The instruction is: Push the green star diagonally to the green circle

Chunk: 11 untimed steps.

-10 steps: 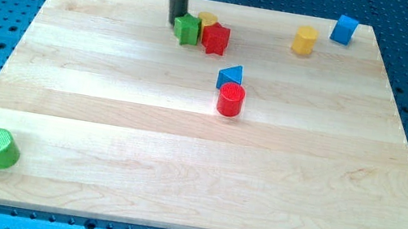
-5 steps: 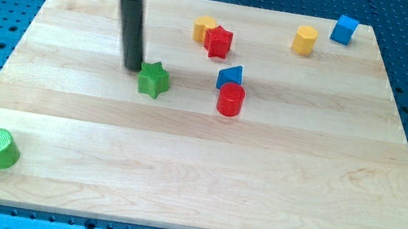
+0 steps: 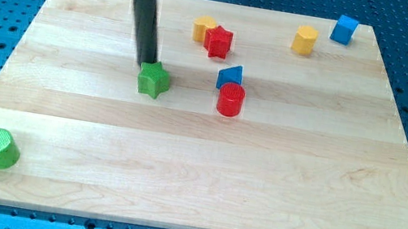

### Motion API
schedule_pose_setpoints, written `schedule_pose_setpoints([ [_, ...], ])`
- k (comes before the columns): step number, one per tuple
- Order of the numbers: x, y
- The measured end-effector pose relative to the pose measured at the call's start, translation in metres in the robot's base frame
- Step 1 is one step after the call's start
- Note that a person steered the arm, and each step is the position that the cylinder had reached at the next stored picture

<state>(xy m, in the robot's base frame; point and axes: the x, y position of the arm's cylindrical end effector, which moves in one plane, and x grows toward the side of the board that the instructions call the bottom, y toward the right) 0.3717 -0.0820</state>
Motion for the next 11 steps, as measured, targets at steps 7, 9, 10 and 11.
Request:
schedule_pose_setpoints([
  [7,0.165,-0.065],
  [9,0.133,0.131],
  [10,0.093,0.207],
  [11,0.071,0.203],
])
